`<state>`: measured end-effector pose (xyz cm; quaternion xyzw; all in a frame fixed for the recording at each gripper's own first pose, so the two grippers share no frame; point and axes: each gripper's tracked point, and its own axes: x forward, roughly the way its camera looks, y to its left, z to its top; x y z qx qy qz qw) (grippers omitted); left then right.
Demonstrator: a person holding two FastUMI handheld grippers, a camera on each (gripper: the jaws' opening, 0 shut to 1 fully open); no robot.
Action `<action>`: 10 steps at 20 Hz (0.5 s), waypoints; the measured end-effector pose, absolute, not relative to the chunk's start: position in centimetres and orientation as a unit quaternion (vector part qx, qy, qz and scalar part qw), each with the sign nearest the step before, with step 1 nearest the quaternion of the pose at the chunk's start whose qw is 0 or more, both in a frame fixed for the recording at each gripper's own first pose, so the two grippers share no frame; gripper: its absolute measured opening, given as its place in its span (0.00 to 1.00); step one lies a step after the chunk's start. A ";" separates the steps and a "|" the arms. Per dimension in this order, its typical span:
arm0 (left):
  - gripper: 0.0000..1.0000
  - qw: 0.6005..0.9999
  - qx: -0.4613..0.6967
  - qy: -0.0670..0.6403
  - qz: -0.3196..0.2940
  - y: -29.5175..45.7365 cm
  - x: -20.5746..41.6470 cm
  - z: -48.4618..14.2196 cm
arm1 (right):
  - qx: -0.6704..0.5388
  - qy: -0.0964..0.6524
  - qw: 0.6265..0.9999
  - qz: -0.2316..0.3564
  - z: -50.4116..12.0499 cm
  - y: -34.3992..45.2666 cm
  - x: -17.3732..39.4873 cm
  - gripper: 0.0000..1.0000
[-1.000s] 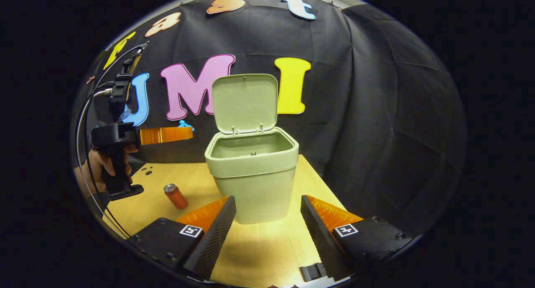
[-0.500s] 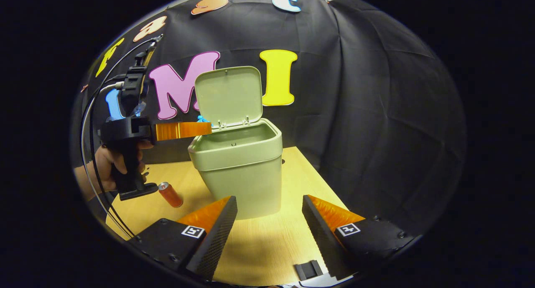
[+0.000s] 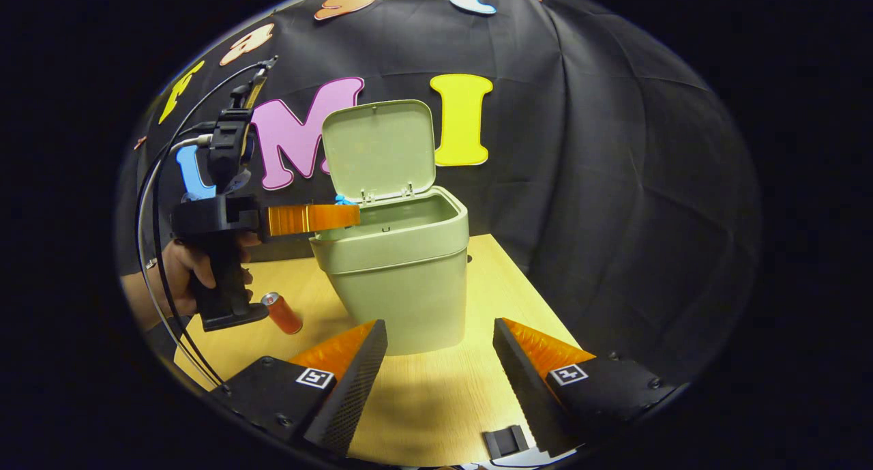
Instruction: Press the lid of the desktop garbage bin to open it, pick up the crumpled paper on the desktop and throw it into the bin, then pick up the pop can on the desktop and drop it into the bin, and finally close the garbage bin lid.
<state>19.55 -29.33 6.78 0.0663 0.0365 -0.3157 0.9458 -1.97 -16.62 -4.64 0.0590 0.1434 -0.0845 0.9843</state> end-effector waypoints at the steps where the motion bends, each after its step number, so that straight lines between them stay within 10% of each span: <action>1: 0.53 0.946 0.068 0.033 -0.315 -29.2 19.5 7.0 | 0.058 0.145 0.984 -0.084 -4.7 -16.6 -2.0 0.98; 7: 0.92 0.950 0.064 0.014 -0.306 -28.4 19.2 7.8 | 0.050 0.145 0.984 -0.085 -4.4 -15.9 -2.2 0.98; 10: 0.96 0.954 0.044 -0.002 -0.298 -26.7 18.7 8.6 | 0.048 0.141 0.985 -0.088 -4.0 -15.7 -2.3 0.98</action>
